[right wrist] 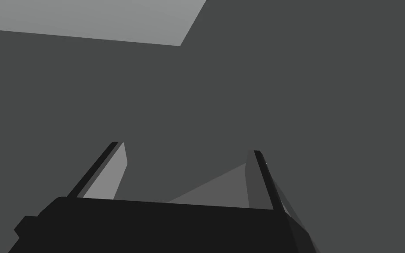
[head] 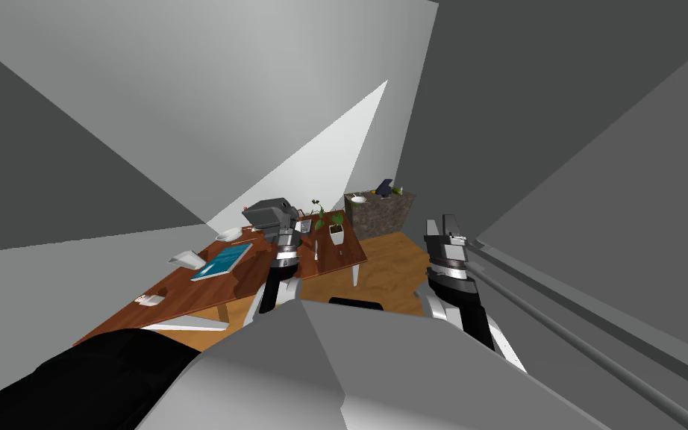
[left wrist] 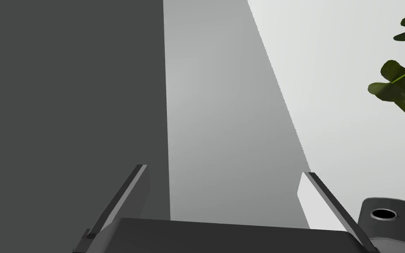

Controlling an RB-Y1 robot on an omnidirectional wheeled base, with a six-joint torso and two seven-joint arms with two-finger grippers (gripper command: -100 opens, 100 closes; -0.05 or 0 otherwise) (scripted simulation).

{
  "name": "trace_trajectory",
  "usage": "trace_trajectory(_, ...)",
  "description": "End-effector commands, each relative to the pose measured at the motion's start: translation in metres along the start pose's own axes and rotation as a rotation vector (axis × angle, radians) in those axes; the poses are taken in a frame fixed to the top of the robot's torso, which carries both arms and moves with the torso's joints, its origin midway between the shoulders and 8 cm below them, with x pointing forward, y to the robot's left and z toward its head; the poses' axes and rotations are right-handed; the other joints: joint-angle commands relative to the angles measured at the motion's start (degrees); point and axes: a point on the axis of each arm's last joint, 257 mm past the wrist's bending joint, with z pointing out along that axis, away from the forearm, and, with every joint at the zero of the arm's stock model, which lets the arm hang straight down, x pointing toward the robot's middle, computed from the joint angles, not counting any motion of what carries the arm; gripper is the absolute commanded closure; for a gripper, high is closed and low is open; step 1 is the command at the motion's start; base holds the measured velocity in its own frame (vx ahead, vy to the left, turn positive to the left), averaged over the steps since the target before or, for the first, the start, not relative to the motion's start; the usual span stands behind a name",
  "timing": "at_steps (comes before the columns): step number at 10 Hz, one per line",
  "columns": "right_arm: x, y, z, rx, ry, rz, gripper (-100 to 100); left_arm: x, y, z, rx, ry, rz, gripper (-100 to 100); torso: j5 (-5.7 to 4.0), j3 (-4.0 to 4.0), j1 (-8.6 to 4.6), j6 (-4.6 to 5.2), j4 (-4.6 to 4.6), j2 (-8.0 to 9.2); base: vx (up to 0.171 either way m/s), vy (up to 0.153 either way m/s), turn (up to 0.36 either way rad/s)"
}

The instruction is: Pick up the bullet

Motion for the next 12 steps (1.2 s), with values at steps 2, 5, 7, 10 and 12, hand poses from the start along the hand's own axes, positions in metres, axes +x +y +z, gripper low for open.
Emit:
trace_trajectory(2,0.0,0.0,0.0,0.0,0.0,0.0,0,-0.002,0.011,0.0,-0.035,0.03,0.021,-100,-0.01,0.0,-0.03,0.01,0.0,0.0,-0.003,-0.026,-0.057)
trace_trajectory(5,0.0,0.0,0.0,0.0,0.0,0.0,0,-0.014,0.037,0.0,-0.119,0.039,0.037,-100,-0.05,0.02,-0.21,0.01,0.01,0.04,-0.007,-0.06,-0.114)
trace_trajectory(7,0.0,0.0,0.0,0.0,0.0,0.0,0,-0.028,0.058,-0.002,-0.19,0.025,0.037,-100,-0.07,0.03,-0.33,0.02,0.01,0.06,-0.022,-0.106,-0.164)
trace_trajectory(10,0.0,0.0,0.0,0.0,0.0,0.0,0,-0.045,0.081,-0.006,-0.272,0.001,0.029,-100,-0.08,0.02,-0.32,-0.01,0.01,0.02,-0.007,-0.09,-0.107)
trace_trajectory(12,0.0,0.0,0.0,0.0,0.0,0.0,0,-0.053,0.095,-0.009,-0.323,-0.013,0.023,-100,-0.06,0.04,-0.23,0.0,0.02,0.07,-0.006,-0.07,-0.102)
